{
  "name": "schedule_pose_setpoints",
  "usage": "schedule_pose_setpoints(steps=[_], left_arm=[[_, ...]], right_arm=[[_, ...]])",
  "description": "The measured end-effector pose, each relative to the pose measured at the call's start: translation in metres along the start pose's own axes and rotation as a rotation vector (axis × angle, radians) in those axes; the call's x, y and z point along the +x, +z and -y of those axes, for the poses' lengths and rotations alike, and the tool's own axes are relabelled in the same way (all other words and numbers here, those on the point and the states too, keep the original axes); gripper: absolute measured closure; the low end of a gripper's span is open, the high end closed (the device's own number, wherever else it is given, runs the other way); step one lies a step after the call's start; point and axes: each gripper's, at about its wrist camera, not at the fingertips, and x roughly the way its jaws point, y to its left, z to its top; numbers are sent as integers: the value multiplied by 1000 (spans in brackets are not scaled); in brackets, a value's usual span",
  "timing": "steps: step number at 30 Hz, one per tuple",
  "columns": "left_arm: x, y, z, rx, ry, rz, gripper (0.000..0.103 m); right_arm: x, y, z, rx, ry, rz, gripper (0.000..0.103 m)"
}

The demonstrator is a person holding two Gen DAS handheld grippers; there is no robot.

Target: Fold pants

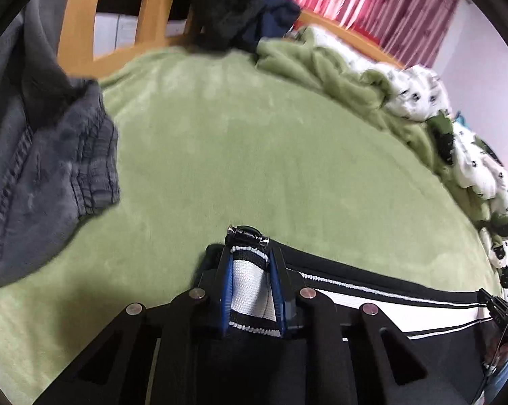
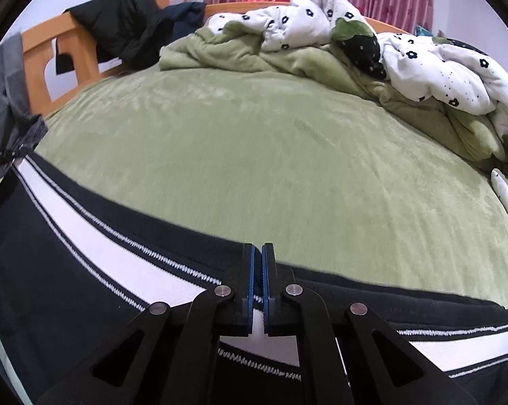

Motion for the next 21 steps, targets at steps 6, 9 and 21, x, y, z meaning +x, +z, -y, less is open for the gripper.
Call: schedule_pose_setpoints(steps=[6,9,21], left_arm=[[11,-7,10,48,80,-11,79],[6,-7,12,51,109,-29,70],[-33,-38,22,70,98,-2,46]], right_arm=[[37,-11,-5,7,-40,-67,97],[30,-6,4,79,-19,-66,90],[10,-40,73,236,-179,-118,68]])
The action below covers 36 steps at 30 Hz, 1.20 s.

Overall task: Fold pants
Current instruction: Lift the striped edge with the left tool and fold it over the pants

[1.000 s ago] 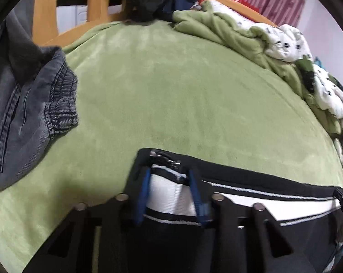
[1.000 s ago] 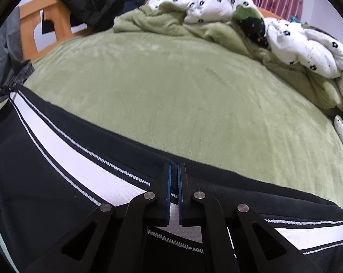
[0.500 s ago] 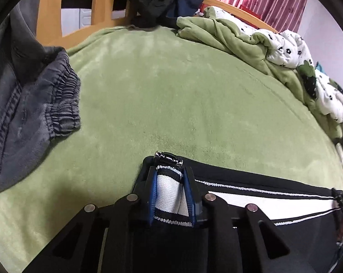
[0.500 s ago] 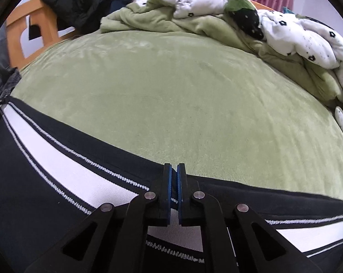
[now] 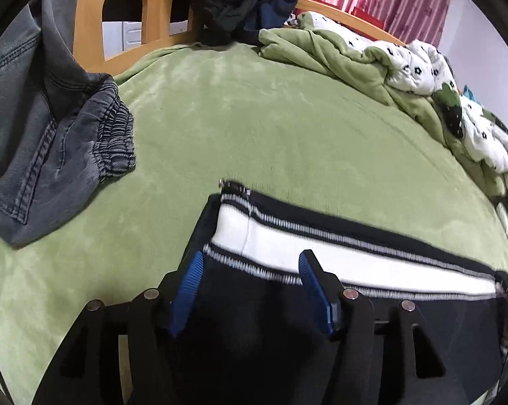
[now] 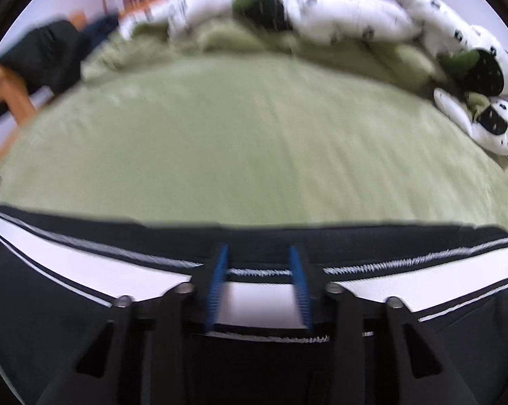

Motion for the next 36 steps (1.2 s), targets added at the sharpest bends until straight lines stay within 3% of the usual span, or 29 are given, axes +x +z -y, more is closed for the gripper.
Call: schedule_pose_setpoints(steps=[3,7,12,17,20,24,27,32,33,36], left_arm=[[-11,-11,-3,-12,-8,1,46],[-28,-28,-11,-78,-102,5,46],[-67,-61,-9,-76,-175,24,46],[-98,-91,-16,-22,-103,55,46],[-107,-100,-33,-54,-57,63,46],[-102,-113,-58,-157,-91,32,47],[-106,-118,-70,-215,-93,101,48],[-95,-102,-70,-209,-112,110,48],[-89,-99,-68,-195,-91,97,50],[-79,-96,-62,-160,-8,69,81]], right_arm=[[8,3,-8,-14,-61,35,69],[12,9,-17,2,-131,44,69],[-26,6,-12,107,-50,57,68],[-79,-5,-32,134,-33,80,62],[-104,-20,-54,86,-26,82,62],[-125,-40,-75,46,-27,85,62],[-129,-53,-82,56,5,65,62],[-124,-58,-81,78,-18,18,62],[-123,-59,-80,86,-15,15,62],[-120,-60,-79,93,-29,8,62]])
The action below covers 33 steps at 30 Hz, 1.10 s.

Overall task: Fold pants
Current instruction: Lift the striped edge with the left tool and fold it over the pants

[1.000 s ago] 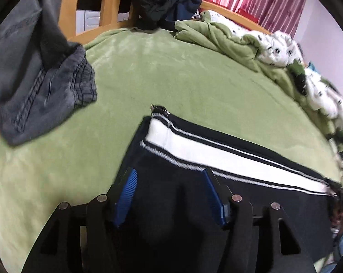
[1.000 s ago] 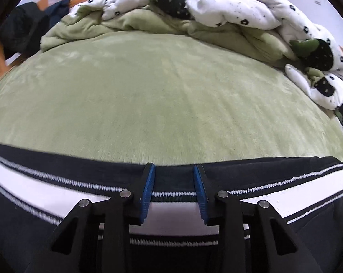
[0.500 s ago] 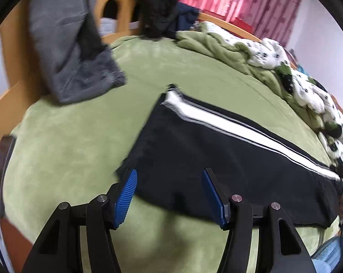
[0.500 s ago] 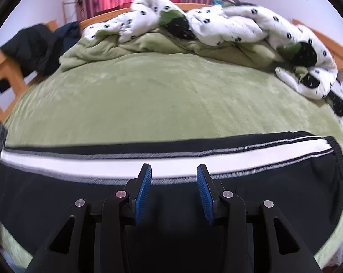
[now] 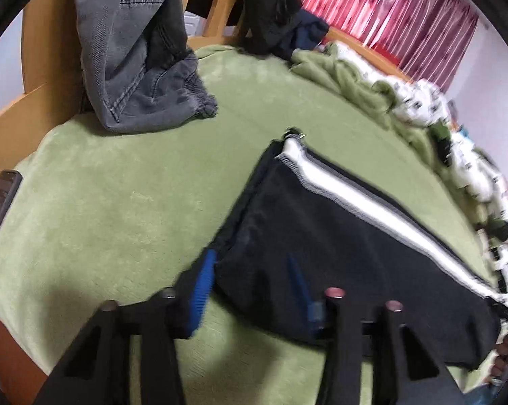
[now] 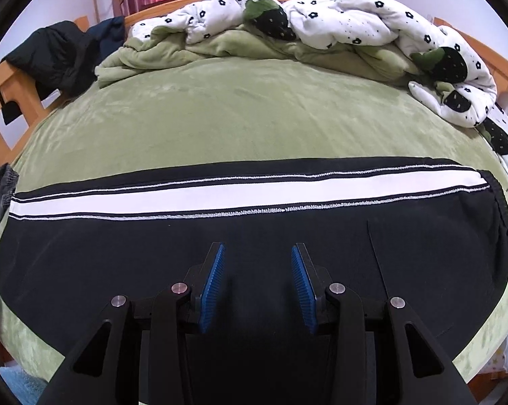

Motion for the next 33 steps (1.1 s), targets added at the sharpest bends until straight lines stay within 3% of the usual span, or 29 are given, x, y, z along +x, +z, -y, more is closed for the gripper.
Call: schedule_pose_setpoints(steps=[1,2,4,7,9,11,12,15,20,23,24,25,26,29,31,33], left_arm=[[-3,1,1,31,40,25,94],[-7,1,1,55,55,53,94],[-14,6,-13,20,13,71,94],[3,4,-31,-63,-26,-22,93],[6,-2,-36,-89,-45,-49,86],[3,-8,-45,-151,-65,-78,54],[2,-11,-49,-189,-104,-85,50],[6,-28,-50,-254,-240,-98,49],[21,-35,-36,-272,-249,-84,49],[32,-30,-33,-348,-284,-80,53],[34,-28,-33,-365,-286,-75,60],[37,-26,-33,-369,-273,-74,93],[38,-22,-35,-366,-259,-63,96],[27,-15,-46,-388,-265,5,95],[34,-19,-38,-361,-211,-36,94],[37,-23,-32,-322,-163,-64,84]], right_arm=[[1,0,-1,-4,-9,-6,62],[2,0,-2,-10,-13,-9,62],[2,0,-3,-18,-13,-8,62],[2,-1,-6,-38,-16,0,62],[3,-2,-8,-56,-14,-5,62],[6,-2,-10,-66,-11,-17,62],[6,-2,-11,-68,-10,-19,62],[5,-2,-12,-75,0,-15,62],[9,-3,-16,-87,11,-30,62],[8,-4,-17,-94,12,-30,62],[9,-5,-17,-94,14,-32,62],[9,-5,-17,-95,16,-36,62],[10,-5,-16,-97,14,-38,62],[7,-5,-17,-101,9,-32,62],[3,-6,-15,-92,15,-19,62],[2,-8,-13,-88,28,-17,62]])
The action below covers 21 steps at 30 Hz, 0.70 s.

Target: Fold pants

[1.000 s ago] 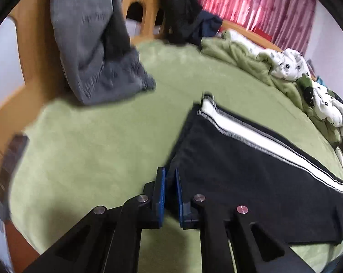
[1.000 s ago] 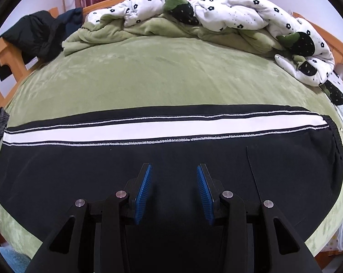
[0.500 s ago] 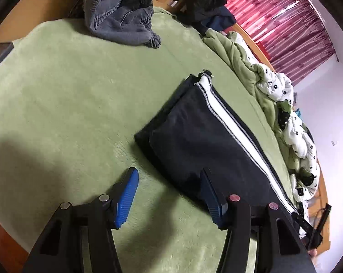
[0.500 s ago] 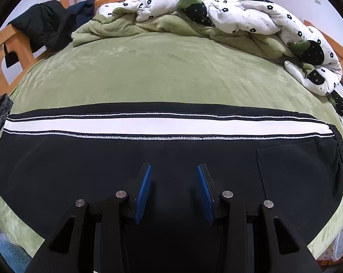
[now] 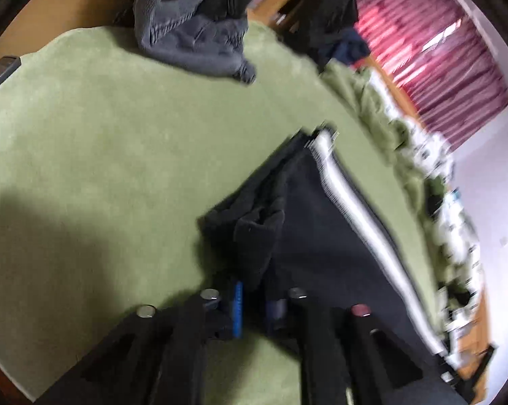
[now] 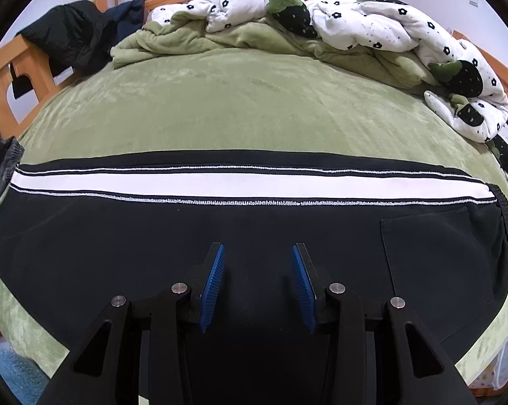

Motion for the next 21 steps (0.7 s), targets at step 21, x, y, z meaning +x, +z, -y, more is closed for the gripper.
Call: schedule_pose_setpoints(steps=[21], left_arm=[[-67,14,218,520,117,129,93]], right_arm=[[-34,-6,27,65,71,77,62]])
